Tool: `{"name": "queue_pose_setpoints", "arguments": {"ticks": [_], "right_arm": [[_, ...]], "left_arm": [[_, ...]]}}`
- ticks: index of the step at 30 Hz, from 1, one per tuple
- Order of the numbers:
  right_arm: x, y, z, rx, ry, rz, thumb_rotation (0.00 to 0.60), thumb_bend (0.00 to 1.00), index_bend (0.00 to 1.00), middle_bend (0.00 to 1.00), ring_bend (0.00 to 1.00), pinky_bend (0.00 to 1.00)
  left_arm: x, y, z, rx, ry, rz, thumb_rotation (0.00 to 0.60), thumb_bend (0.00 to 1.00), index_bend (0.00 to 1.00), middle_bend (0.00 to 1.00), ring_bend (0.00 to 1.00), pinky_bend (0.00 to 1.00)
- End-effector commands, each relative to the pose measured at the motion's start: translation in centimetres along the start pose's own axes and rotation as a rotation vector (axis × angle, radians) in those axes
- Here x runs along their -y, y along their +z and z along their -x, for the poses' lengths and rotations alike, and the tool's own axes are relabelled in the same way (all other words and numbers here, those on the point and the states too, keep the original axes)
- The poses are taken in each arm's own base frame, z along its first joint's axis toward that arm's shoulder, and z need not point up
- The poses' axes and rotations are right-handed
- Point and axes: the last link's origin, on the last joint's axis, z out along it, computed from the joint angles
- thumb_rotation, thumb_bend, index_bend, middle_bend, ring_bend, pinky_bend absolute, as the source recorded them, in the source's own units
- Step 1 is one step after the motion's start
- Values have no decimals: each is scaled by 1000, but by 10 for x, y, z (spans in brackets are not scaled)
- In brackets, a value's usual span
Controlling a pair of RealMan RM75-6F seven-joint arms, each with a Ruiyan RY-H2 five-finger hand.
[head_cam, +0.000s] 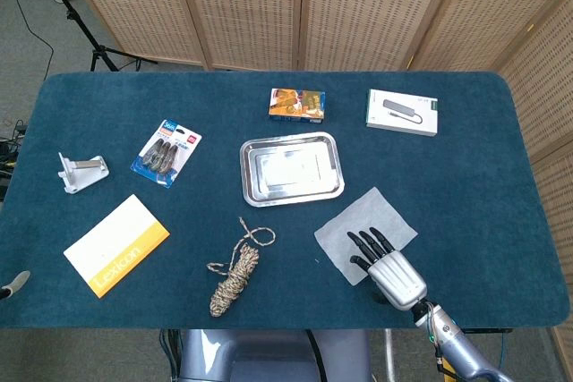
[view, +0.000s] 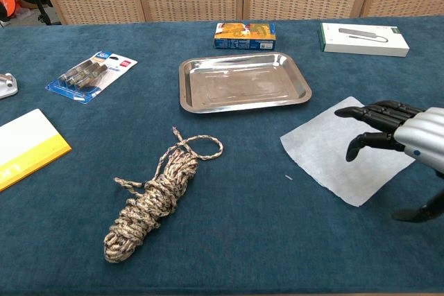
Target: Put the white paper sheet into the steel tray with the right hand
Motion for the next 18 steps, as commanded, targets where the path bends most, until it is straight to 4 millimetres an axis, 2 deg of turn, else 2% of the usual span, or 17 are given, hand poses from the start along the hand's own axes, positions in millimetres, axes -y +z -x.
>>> {"name": "queue_pose_setpoints", "arguments": {"ticks": [1,13,18], "right_arm": [[-1,6,1,2,-13,4,600,53,320,0,0,0],[0,20,9,25,-62,-4,600,53,352,0,0,0],[-2,23,11,34,-67,6,600,114,365,0,0,0]], "left_arm": [[0,0,0,-1,-3,-1,600,0,0,0,0,0],[2,1,-3,-4,-17,-5,600,0,0,0,0,0],[3,2,-4,-6,-20,-8,600,0,0,0,0,0]]}}
